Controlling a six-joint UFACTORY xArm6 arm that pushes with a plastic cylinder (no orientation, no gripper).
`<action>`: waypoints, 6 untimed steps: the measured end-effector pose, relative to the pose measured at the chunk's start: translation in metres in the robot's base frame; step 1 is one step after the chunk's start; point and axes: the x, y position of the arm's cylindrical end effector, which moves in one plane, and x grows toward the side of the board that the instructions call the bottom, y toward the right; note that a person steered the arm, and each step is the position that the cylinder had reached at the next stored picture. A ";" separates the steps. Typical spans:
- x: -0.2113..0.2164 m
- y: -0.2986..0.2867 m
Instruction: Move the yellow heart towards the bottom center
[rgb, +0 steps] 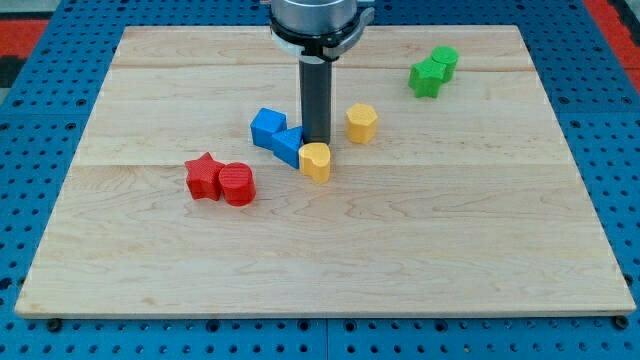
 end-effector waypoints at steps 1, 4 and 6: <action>0.018 0.000; 0.072 -0.021; 0.114 -0.033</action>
